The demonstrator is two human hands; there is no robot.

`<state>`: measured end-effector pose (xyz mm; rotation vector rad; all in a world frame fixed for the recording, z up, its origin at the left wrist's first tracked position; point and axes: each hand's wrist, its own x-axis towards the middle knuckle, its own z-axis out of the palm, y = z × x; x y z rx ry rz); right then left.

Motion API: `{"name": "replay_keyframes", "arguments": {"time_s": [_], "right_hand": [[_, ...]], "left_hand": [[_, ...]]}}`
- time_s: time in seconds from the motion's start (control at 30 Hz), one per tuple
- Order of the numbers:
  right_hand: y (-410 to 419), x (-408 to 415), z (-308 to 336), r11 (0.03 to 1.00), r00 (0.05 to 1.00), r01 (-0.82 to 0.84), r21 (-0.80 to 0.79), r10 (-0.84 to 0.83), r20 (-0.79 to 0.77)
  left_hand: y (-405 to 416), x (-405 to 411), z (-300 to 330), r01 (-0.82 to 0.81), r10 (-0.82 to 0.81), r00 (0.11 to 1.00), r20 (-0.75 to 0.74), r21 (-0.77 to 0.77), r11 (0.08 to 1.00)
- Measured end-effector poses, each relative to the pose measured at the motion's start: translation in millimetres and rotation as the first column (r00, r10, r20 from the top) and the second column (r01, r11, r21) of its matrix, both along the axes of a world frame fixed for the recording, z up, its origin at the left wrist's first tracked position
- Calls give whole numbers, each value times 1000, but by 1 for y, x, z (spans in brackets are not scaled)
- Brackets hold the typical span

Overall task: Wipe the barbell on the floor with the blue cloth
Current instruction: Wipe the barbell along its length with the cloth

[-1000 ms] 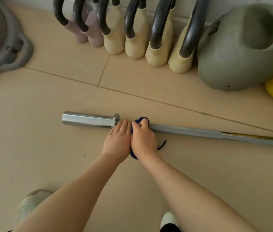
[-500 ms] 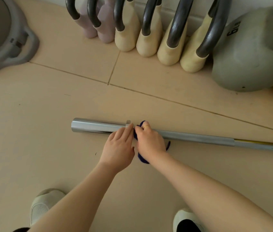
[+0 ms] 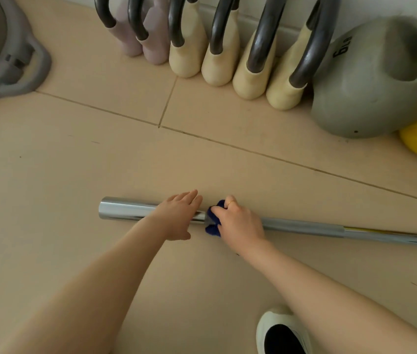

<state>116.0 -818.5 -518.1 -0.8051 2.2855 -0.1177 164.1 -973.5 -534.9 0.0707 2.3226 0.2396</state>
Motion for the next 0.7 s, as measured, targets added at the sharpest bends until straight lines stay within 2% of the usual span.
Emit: {"name": "replay_keyframes", "arguments": {"time_s": [0.07, 0.13, 0.2, 0.33, 0.43, 0.57, 0.7], "right_hand": [[22, -12, 4, 991, 998, 35, 131, -27, -57], [29, -17, 4, 974, 988, 131, 184, -114, -101], [16, -8, 3, 979, 987, 157, 129, -150, -63], [-21, 17, 1, 999, 999, 43, 5, -43, 3], [-8, 8, -1, 997, 997, 71, 21, -71, 12], [42, 11, -9, 984, 977, 158, 85, -143, -157], [42, 22, -18, 984, 983, 163, 78, -155, -102]], "left_hand": [[-2, -2, -2, 29, -29, 999, 13, 1, 1000], [-3, -2, -4, 66, -66, 998, 0, -1, 998], [-3, -2, -5, 96, -97, 995, -19, -12, 995], [-3, 2, -6, 96, -97, 994, -44, -3, 995], [-3, 3, -7, 94, -93, 995, -45, 11, 996], [-8, -2, -7, 117, -116, 993, -34, 29, 993], [-10, -7, -6, 151, -151, 988, -13, 50, 987]]}}
